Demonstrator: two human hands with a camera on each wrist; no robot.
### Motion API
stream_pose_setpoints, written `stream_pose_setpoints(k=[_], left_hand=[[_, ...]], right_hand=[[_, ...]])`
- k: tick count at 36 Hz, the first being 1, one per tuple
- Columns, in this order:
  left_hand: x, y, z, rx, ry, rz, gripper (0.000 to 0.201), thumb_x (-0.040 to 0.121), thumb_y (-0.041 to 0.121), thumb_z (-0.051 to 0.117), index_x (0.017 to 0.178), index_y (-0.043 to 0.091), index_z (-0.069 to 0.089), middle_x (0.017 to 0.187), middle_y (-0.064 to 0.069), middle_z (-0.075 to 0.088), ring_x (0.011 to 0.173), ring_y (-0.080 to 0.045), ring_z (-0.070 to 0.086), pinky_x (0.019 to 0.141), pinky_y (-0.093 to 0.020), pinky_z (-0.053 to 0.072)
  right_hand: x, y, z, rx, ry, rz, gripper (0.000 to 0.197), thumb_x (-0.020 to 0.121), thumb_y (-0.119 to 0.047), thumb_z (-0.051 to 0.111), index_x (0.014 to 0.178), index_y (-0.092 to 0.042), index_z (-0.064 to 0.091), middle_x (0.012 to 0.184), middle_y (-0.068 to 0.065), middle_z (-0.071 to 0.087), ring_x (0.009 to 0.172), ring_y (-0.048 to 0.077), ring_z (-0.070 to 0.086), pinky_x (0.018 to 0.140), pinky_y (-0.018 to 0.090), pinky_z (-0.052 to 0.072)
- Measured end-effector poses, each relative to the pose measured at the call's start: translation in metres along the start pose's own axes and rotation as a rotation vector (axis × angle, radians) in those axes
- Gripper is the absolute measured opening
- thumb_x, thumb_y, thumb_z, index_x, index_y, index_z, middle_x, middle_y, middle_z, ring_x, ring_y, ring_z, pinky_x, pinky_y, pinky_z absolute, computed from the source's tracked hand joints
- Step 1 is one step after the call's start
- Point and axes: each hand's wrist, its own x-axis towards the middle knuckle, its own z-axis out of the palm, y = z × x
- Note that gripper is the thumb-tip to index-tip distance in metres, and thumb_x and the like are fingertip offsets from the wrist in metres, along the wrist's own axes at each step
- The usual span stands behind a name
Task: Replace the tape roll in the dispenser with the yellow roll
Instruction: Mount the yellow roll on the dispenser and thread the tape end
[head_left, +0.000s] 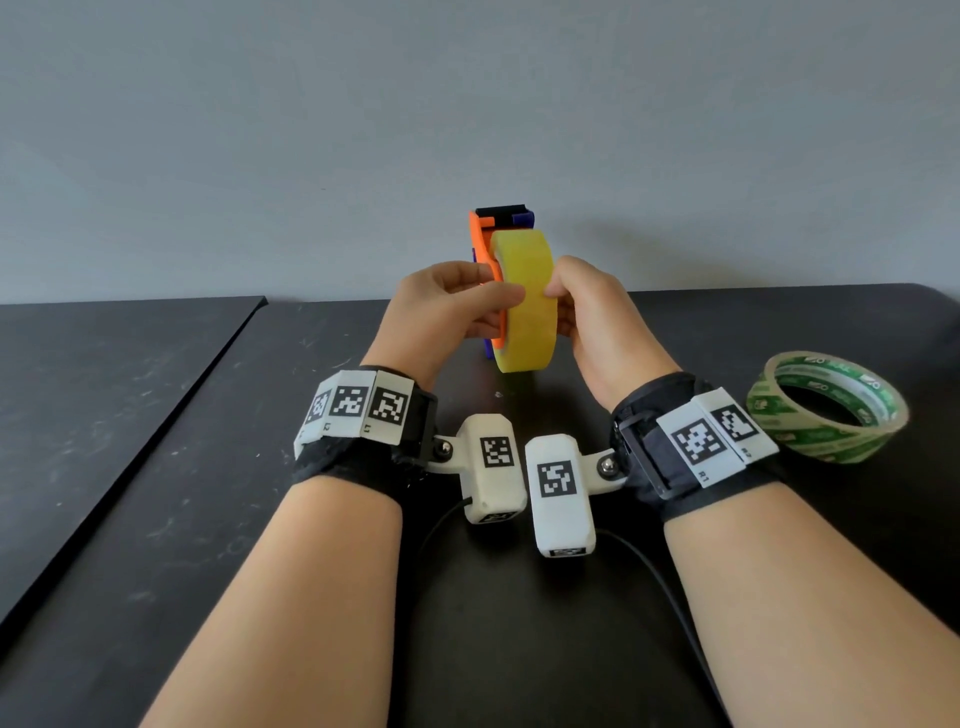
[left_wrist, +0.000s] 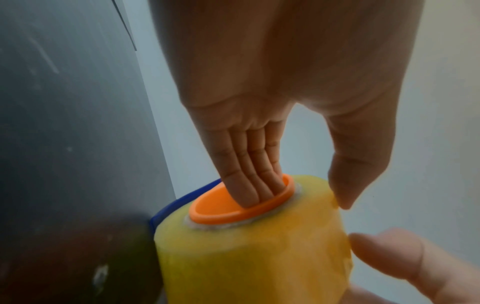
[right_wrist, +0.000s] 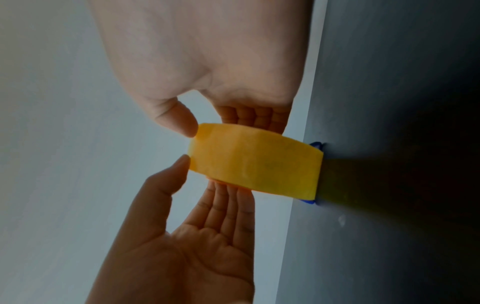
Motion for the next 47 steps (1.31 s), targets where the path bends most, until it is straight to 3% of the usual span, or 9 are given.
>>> stream_pose_setpoints(k=[12, 18, 23, 29, 32, 35, 39, 42, 47], left_hand=[[0.0016, -0.0006, 0.0001, -0.012, 0.092, 0.003, 0.022, 0.081, 0.021, 0.075, 0.093, 0.002, 0.072, 0.074, -0.009, 0.069, 0.064, -0.016, 0.066, 0.067, -0.025, 0.060], [0.0022, -0.0001, -0.0003, -0.020, 0.117, -0.005, 0.029, 0.083, 0.027, 0.073, 0.089, -0.001, 0.071, 0.077, -0.015, 0.069, 0.067, -0.023, 0.067, 0.071, -0.033, 0.060], [0.0027, 0.0000, -0.0026, -0.035, 0.072, -0.042, 0.028, 0.085, 0.030, 0.070, 0.091, 0.003, 0.070, 0.082, -0.015, 0.067, 0.073, -0.025, 0.065, 0.074, -0.034, 0.057], [-0.0001, 0.0037, -0.0016, -0.033, -0.063, -0.081, 0.047, 0.068, 0.019, 0.073, 0.112, 0.004, 0.065, 0.096, -0.015, 0.069, 0.083, -0.023, 0.064, 0.088, -0.036, 0.055], [-0.0004, 0.0036, -0.0005, -0.030, -0.059, -0.078, 0.045, 0.073, 0.012, 0.075, 0.115, 0.002, 0.063, 0.099, -0.019, 0.069, 0.084, -0.025, 0.064, 0.089, -0.037, 0.054], [0.0005, 0.0017, -0.0004, -0.006, -0.024, -0.056, 0.040, 0.081, 0.010, 0.073, 0.118, 0.000, 0.063, 0.103, -0.026, 0.070, 0.082, -0.023, 0.065, 0.084, -0.033, 0.057], [-0.0002, 0.0019, 0.0015, -0.012, -0.005, -0.035, 0.040, 0.080, 0.009, 0.074, 0.116, -0.002, 0.064, 0.106, -0.031, 0.068, 0.080, -0.026, 0.065, 0.085, -0.039, 0.057], [0.0006, 0.0010, 0.0014, -0.007, 0.011, -0.028, 0.041, 0.079, 0.011, 0.075, 0.117, -0.002, 0.065, 0.105, -0.030, 0.069, 0.079, -0.025, 0.066, 0.084, -0.039, 0.058], [0.0028, -0.0010, -0.0008, -0.013, 0.051, -0.026, 0.039, 0.078, 0.016, 0.076, 0.112, 0.000, 0.068, 0.091, -0.022, 0.072, 0.075, -0.022, 0.067, 0.079, -0.033, 0.059]], right_hand=[[-0.0014, 0.0006, 0.0003, -0.010, -0.048, -0.012, 0.035, 0.056, -0.026, 0.052, 0.087, -0.015, 0.043, 0.090, 0.011, 0.041, 0.079, 0.028, 0.045, 0.074, 0.041, 0.037], [-0.0038, -0.0004, 0.0015, -0.049, -0.036, -0.050, 0.022, 0.055, -0.028, 0.053, 0.064, -0.019, 0.035, 0.087, 0.009, 0.035, 0.082, 0.028, 0.034, 0.076, 0.045, 0.028], [-0.0030, 0.0002, 0.0011, -0.042, -0.043, -0.047, 0.029, 0.059, -0.031, 0.055, 0.079, -0.015, 0.043, 0.087, 0.010, 0.039, 0.078, 0.027, 0.040, 0.073, 0.043, 0.033], [0.0016, 0.0019, 0.0000, -0.025, 0.012, -0.016, 0.053, 0.044, -0.043, 0.055, 0.090, -0.021, 0.044, 0.092, 0.004, 0.040, 0.082, 0.026, 0.040, 0.075, 0.044, 0.033], [0.0017, 0.0016, -0.0007, -0.028, 0.019, -0.005, 0.051, 0.045, -0.043, 0.056, 0.089, -0.019, 0.045, 0.092, 0.005, 0.040, 0.083, 0.026, 0.042, 0.076, 0.044, 0.035], [0.0025, 0.0011, -0.0013, -0.019, 0.014, -0.002, 0.040, 0.057, -0.036, 0.056, 0.091, -0.019, 0.046, 0.092, 0.007, 0.043, 0.083, 0.026, 0.046, 0.079, 0.044, 0.037], [0.0033, 0.0022, -0.0026, -0.004, 0.004, -0.010, 0.044, 0.053, -0.036, 0.057, 0.092, -0.019, 0.046, 0.089, 0.008, 0.044, 0.080, 0.026, 0.045, 0.077, 0.042, 0.037], [0.0043, 0.0024, -0.0030, -0.007, -0.002, -0.008, 0.032, 0.060, -0.029, 0.051, 0.089, -0.017, 0.046, 0.087, 0.011, 0.047, 0.081, 0.026, 0.050, 0.079, 0.042, 0.040], [0.0044, 0.0027, -0.0015, -0.030, -0.005, -0.001, 0.029, 0.057, -0.028, 0.050, 0.083, -0.017, 0.043, 0.089, 0.011, 0.045, 0.083, 0.027, 0.048, 0.079, 0.043, 0.037]])
